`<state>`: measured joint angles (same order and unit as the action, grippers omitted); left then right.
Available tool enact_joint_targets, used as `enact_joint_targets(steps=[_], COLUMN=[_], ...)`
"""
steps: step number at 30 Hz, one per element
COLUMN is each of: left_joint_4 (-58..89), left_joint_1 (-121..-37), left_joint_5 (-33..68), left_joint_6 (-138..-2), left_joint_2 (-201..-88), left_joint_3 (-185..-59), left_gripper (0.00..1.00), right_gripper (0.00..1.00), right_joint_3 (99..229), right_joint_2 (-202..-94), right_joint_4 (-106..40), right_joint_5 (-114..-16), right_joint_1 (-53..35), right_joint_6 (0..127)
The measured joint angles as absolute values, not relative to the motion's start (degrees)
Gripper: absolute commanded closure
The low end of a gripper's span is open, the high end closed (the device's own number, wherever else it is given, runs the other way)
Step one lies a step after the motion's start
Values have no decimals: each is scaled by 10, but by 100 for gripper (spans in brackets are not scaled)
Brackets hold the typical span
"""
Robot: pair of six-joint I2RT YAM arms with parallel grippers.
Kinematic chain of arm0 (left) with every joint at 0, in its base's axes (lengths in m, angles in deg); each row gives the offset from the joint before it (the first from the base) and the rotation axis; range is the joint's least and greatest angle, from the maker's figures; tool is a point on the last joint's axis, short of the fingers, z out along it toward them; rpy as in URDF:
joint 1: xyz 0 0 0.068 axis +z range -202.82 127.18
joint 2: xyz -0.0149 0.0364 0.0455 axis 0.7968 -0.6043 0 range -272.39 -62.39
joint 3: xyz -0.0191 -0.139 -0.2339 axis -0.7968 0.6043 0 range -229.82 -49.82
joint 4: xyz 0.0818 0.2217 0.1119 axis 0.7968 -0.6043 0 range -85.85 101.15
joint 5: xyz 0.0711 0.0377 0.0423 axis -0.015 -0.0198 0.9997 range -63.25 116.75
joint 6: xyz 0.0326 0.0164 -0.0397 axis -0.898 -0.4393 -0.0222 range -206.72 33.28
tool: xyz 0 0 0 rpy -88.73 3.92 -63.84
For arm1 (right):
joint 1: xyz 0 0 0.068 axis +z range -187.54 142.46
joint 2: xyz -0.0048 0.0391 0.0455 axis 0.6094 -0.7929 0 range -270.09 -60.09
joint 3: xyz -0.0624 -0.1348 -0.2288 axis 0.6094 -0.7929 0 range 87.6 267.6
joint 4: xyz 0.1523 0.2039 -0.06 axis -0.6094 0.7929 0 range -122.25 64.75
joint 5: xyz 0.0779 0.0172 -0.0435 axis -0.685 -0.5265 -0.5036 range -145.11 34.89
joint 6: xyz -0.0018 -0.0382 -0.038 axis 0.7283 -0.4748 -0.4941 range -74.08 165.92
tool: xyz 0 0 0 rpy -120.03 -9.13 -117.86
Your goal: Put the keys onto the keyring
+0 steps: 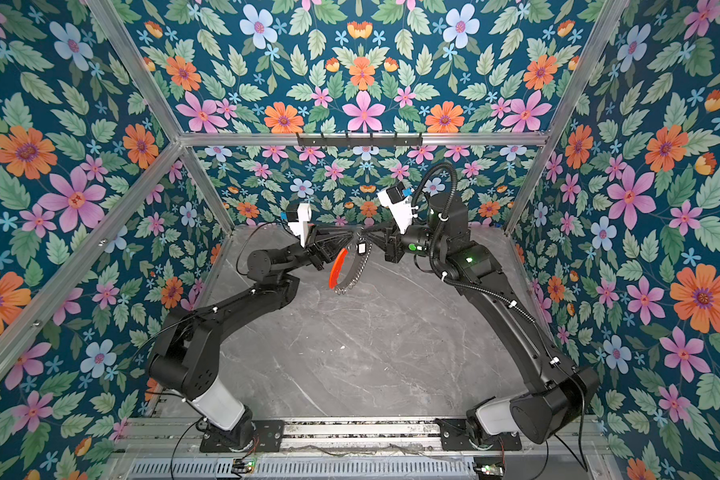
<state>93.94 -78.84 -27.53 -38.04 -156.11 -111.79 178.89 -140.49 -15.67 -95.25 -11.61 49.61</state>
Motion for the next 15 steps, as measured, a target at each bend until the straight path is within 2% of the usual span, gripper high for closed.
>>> enact_joint_targets(steps=[5,10,15], left_joint_4=[721,494,392], left_joint_1=[-779,-779,-778], left_joint_5=[-322,-366,-394], left_joint_6=[-534,-680,-736], left_joint_2=[-1502,-1493,-1508], left_joint_3=[-1149,-1218,-1244], left_gripper=[73,72,72], right_gripper=[100,100,100], right_joint_3=[1829,1862,1858], right_joint_2=[-1422,-1444,-1442], right_joint_4=[-78,-4,21], right_joint_5=[-941,-938,-943], right_joint_1=[-116,-116,-116], right_joint_6=[439,395,380])
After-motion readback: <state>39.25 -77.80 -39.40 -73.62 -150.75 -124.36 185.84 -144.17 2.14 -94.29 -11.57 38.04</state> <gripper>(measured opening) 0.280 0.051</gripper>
